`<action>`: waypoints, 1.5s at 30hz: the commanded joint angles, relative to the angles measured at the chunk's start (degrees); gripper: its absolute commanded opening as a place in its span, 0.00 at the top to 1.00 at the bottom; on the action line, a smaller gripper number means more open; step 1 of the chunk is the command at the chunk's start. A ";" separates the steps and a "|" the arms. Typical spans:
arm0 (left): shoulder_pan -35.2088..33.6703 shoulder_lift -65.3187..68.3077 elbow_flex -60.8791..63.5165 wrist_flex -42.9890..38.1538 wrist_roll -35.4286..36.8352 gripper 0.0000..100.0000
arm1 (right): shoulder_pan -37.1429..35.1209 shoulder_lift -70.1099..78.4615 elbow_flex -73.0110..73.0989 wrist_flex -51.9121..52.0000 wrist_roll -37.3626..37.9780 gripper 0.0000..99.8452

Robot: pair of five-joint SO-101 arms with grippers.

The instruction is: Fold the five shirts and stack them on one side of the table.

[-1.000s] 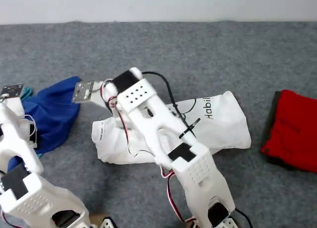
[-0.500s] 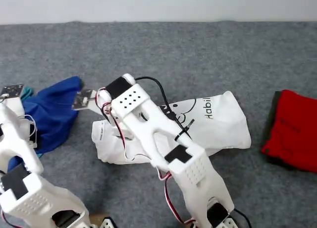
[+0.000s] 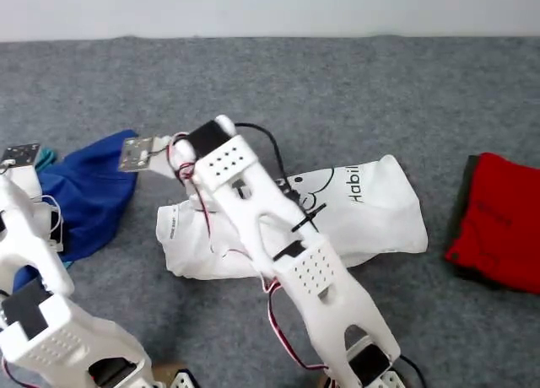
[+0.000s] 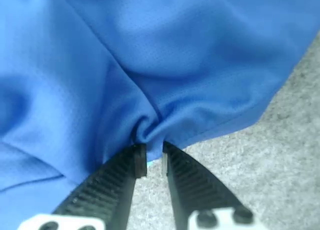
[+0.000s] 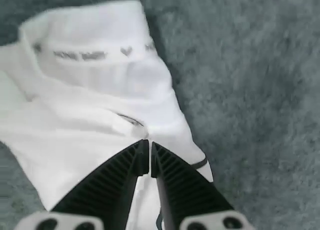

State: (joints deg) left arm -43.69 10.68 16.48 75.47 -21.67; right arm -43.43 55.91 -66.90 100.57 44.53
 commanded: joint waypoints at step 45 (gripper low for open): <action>-3.43 -24.97 -5.41 17.23 -0.70 0.96 | 55.34 -9.10 25.49 -19.30 -18.11 0.99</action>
State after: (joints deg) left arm -46.51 -11.82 13.41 92.09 -21.76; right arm 9.14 48.53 -37.98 79.47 26.51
